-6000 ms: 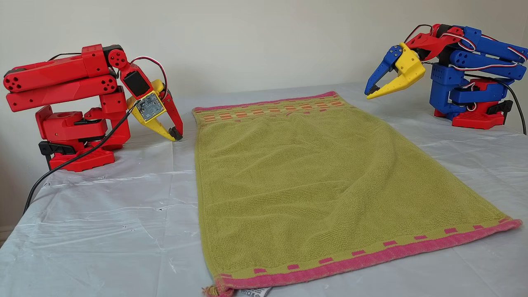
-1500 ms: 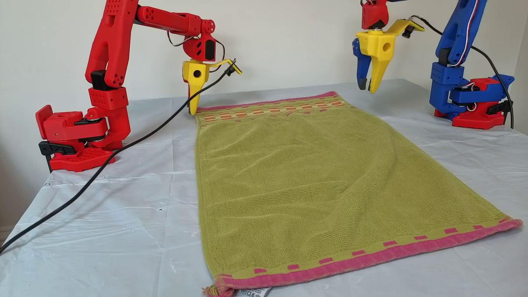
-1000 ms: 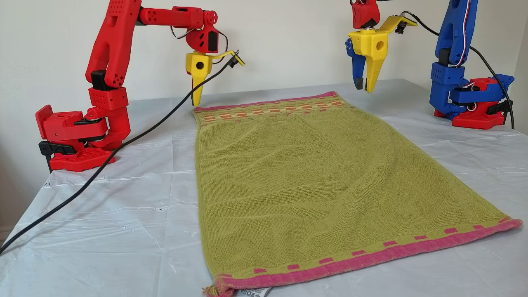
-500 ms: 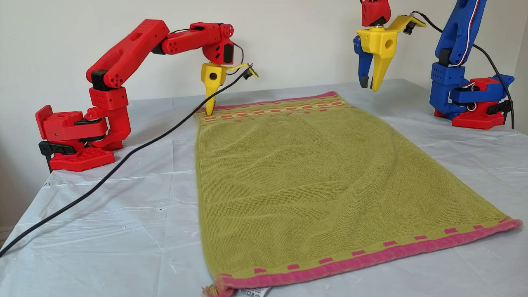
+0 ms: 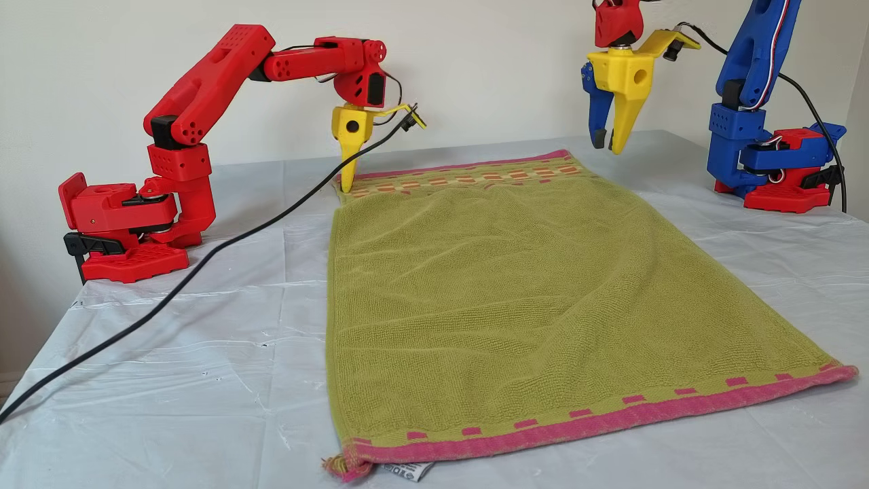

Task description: Fold the towel.

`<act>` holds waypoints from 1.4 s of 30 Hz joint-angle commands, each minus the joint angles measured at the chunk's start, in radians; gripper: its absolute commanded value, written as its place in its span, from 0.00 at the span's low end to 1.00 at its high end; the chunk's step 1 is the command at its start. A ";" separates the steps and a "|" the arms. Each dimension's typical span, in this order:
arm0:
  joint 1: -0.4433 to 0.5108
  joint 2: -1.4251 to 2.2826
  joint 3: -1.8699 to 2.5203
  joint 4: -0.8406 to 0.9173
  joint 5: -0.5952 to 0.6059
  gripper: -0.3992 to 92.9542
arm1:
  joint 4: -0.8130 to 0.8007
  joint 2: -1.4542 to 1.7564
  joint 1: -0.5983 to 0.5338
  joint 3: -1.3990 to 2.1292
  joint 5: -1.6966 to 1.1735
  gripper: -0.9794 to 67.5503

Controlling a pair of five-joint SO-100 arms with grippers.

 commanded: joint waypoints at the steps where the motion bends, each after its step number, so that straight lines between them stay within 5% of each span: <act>1: -0.038 0.094 0.000 0.009 -0.012 0.87 | 0.002 0.005 -0.017 -0.051 0.008 0.34; 7: -0.037 -0.103 -0.285 0.011 0.233 0.70 | 0.009 -0.020 -0.018 -0.066 0.000 0.34; 19: -0.035 -0.017 -0.253 0.011 0.144 0.69 | 0.003 -0.054 -0.029 -0.075 -0.003 0.33; 24: -0.051 -0.020 -0.232 0.011 0.229 0.43 | 0.003 -0.071 -0.035 -0.097 -0.002 0.33; 27: -0.054 -0.006 -0.183 0.011 0.210 0.12 | 0.002 -0.075 -0.035 -0.100 -0.002 0.33; 32: -0.058 0.003 -0.126 0.011 0.176 0.02 | 0.003 -0.069 -0.034 -0.094 -0.002 0.33; 42: -0.058 -0.002 -0.126 0.011 0.259 0.02 | 0.107 -0.058 0.124 -0.221 -0.106 0.33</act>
